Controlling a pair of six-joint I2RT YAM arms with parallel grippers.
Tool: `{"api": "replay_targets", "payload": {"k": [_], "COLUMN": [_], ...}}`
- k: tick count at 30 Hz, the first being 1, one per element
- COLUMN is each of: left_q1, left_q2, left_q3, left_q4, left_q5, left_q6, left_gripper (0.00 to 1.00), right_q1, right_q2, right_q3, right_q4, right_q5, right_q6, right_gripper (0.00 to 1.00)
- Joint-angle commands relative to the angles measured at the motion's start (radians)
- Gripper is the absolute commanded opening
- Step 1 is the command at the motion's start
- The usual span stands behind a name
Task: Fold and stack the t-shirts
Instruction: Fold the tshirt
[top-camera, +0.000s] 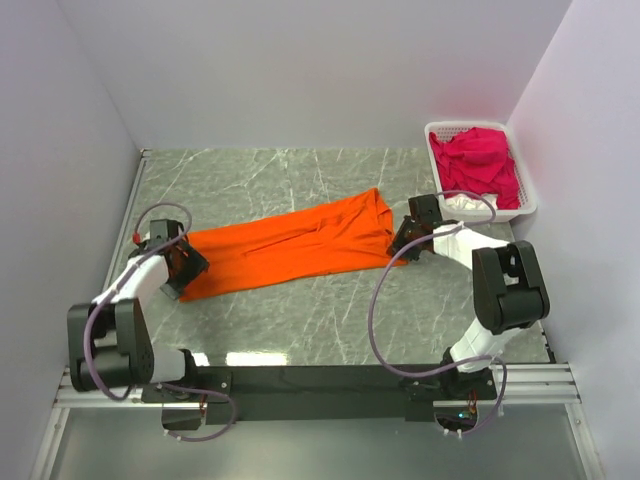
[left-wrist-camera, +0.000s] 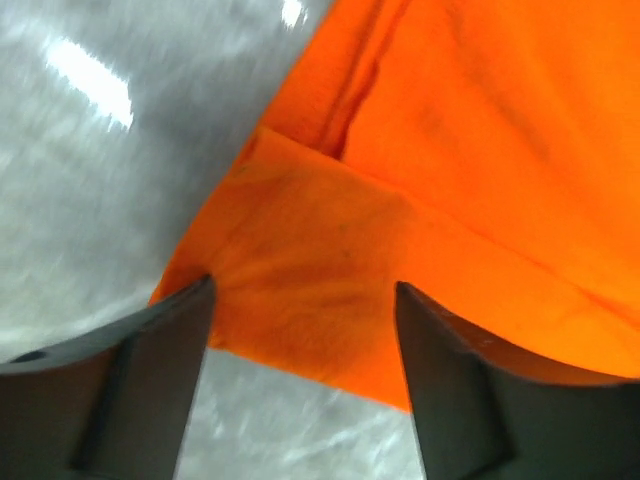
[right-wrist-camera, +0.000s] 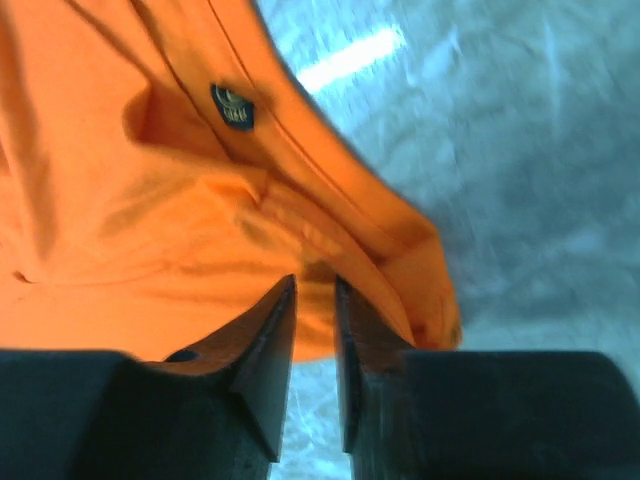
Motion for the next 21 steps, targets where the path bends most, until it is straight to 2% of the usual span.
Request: {"api": "replay_targets", "payload": {"k": [1, 2, 6, 13, 21], "left_q1": [0.005, 0.003, -0.001, -0.003, -0.005], "left_q2": [-0.117, -0.186, -0.336, -0.468, -0.476], "left_q3": [-0.017, -0.012, -0.003, -0.055, -0.071], "left_q4": [-0.103, -0.112, -0.089, 0.015, 0.041], "left_q5": [0.012, 0.006, -0.011, -0.025, -0.023], "left_q6": [-0.003, 0.005, 0.074, 0.145, 0.148], "left_gripper": [0.81, 0.86, 0.95, 0.96, 0.96], "right_q1": [0.042, 0.078, 0.177, 0.281, 0.255], "right_q2": [-0.095, -0.109, -0.118, 0.017, 0.193], "right_q3": [0.037, 0.040, 0.054, 0.157, 0.332], "right_q4": [-0.084, -0.090, -0.119, -0.167, -0.324], "right_q5": [0.110, 0.121, 0.156, 0.174, 0.199], "right_q6": [-0.013, -0.013, 0.028, 0.050, -0.068], "right_gripper": [0.32, 0.34, 0.43, 0.43, 0.43]}}
